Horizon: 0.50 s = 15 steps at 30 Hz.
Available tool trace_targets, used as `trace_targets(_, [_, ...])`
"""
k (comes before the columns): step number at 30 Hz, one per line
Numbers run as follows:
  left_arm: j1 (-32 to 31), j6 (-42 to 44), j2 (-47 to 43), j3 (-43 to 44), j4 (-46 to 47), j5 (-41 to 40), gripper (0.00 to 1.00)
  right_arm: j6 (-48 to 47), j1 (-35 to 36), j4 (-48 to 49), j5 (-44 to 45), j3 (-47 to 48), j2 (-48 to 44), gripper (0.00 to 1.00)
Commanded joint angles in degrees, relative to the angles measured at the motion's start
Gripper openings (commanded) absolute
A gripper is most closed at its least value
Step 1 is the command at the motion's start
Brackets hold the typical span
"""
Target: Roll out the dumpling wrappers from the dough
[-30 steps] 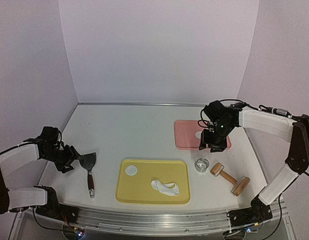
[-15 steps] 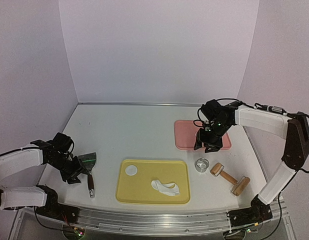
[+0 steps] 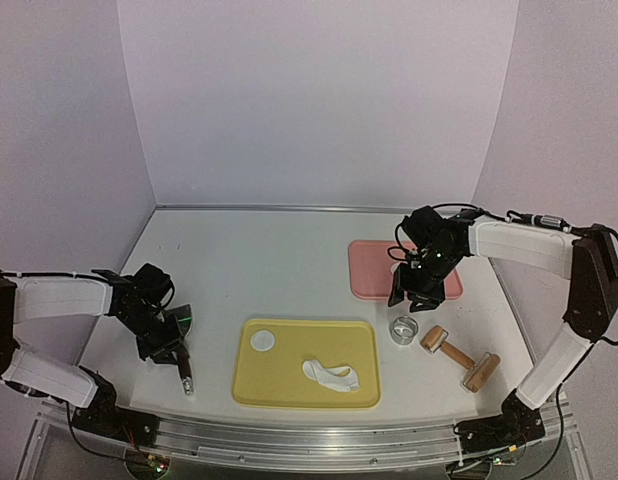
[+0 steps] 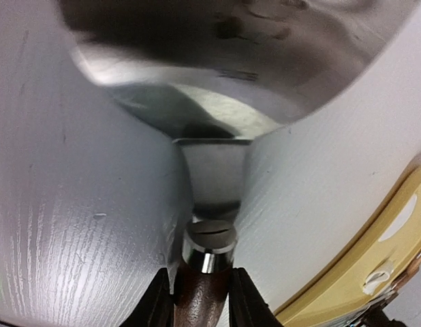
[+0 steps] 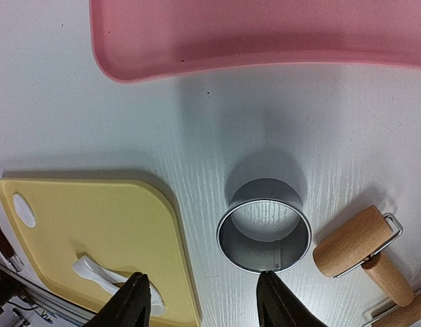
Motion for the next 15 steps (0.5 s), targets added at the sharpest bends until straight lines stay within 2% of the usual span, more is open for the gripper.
trace_targets(1, [-0.5,2.1,2.3,2.0,0.6,-1.4,0.21,0.6,0.3,1.0,-0.8,0.3,-1.0,0.55])
trace_targets(8, [-0.5,4.0,2.5,2.2,2.0,-2.2,0.01,0.1,0.3,1.0,-2.0,1.3,-1.4,0.56])
trace_targets(12, [-0.6,7.0,-0.5,6.6,0.0,-3.7,0.0,-1.2,0.4,1.0,-4.6,2.3,-1.9,0.57])
trace_targets(15, [-0.6,10.4,-2.2,14.9,-3.6,-5.0,0.0,-3.3,0.4,0.8,-7.0,3.6,-3.0,0.62])
